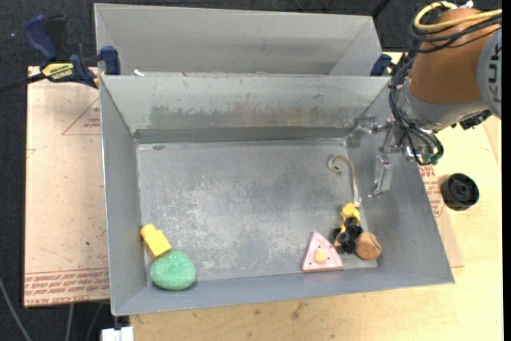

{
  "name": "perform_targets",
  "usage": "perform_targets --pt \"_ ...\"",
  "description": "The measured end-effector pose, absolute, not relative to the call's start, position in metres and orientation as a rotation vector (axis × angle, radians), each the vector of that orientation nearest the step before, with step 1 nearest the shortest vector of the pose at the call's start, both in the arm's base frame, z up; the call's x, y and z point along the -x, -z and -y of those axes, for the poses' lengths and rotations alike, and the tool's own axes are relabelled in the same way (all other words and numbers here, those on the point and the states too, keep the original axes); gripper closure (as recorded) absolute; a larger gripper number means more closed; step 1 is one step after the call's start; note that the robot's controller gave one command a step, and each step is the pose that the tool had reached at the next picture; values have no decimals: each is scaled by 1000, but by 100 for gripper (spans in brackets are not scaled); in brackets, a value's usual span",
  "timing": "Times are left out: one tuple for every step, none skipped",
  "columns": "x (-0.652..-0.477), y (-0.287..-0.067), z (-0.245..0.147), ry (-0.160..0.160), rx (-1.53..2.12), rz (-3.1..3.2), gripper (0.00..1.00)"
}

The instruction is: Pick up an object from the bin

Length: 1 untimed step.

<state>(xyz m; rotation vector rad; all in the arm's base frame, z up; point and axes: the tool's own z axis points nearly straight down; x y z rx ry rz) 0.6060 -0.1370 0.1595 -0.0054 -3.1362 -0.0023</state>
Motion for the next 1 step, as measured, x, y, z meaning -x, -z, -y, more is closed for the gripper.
perform_targets --pt "-608 -164 137 0 1 3143 0"
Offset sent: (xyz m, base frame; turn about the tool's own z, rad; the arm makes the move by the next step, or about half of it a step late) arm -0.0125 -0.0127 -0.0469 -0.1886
